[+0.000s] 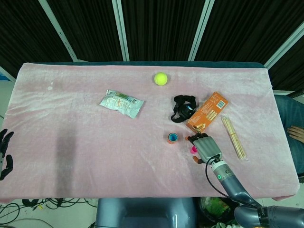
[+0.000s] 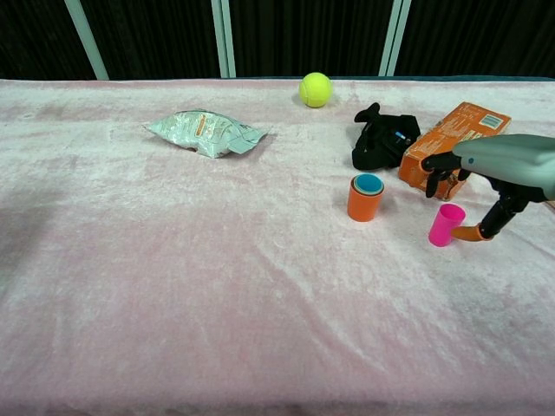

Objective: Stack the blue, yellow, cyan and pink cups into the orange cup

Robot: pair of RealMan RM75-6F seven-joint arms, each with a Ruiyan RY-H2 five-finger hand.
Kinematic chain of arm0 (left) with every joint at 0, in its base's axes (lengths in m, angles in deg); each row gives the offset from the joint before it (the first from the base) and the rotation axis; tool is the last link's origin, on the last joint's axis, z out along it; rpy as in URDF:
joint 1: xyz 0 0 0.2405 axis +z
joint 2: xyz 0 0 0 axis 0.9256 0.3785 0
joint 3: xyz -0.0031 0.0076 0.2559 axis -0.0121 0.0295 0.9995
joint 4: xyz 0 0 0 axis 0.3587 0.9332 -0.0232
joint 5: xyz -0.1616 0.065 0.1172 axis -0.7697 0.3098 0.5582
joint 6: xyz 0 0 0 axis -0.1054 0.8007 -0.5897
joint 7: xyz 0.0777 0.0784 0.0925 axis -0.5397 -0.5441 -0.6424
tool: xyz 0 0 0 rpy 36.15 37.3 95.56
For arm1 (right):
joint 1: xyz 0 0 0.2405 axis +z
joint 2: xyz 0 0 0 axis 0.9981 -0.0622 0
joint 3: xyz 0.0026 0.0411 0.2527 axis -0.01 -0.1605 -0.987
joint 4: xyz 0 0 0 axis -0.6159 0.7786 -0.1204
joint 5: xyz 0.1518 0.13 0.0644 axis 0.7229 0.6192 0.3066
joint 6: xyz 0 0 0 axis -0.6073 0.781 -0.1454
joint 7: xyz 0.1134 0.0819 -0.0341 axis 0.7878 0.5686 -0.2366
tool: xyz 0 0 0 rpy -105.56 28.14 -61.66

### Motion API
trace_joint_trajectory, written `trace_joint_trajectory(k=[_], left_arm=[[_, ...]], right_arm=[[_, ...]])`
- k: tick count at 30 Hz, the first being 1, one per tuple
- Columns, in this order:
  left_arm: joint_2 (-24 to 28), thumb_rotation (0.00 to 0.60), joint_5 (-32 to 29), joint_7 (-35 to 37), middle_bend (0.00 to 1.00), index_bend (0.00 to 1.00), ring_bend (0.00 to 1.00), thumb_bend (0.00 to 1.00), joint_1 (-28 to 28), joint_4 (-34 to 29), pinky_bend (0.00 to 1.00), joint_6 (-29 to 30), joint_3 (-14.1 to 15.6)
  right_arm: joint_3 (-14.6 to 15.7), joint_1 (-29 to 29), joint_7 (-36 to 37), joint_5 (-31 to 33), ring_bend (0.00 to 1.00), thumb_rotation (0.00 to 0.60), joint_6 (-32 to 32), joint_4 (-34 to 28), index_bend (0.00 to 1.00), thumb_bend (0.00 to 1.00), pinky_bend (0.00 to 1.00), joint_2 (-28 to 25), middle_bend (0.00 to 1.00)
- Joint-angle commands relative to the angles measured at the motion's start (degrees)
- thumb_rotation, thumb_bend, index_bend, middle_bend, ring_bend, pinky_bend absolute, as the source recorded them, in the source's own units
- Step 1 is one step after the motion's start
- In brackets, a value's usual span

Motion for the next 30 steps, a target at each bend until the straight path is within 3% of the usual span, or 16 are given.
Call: trace_joint_trajectory(k=[1, 19, 24, 30], left_arm=[[0.0, 0.600, 0.0, 0.0, 0.01, 0.03, 0.00, 0.71, 0.0, 0.0, 0.02, 0.0, 0.0], [0.2, 0.600, 0.1, 0.0, 0.01, 0.04, 0.00, 0.71, 0.0, -0.1, 0.02, 0.0, 0.0], [0.1, 0.600, 0.2, -0.2, 0.01, 0.04, 0.00, 0.71, 0.0, -0.1, 0.03, -0.1, 0.1], [0.2, 0.600, 0.2, -0.1, 0.01, 0.04, 0.00, 0.71, -0.1, -0.2, 0.03, -0.3, 0.2]], right_arm=[[0.1, -0.4, 0.4, -0.4, 0.19, 0.600, -0.5, 1.3, 0.27, 0.22, 0.22, 0.9, 0.30], [-1.6, -2.1, 3.1, -1.3, 0.25, 0.600, -2.6, 7.9, 0.46, 0.30, 0.22, 4.0, 0.44], [-2.3, -2.2, 4.1, -2.3, 0.28, 0.600, -2.8, 8.1, 0.55, 0.35, 0.22, 3.9, 0.48], [-4.3, -1.2, 3.7, -3.0, 0.29, 0.600, -3.0, 5.7, 0.57, 0.38, 0.22, 1.9, 0.49]])
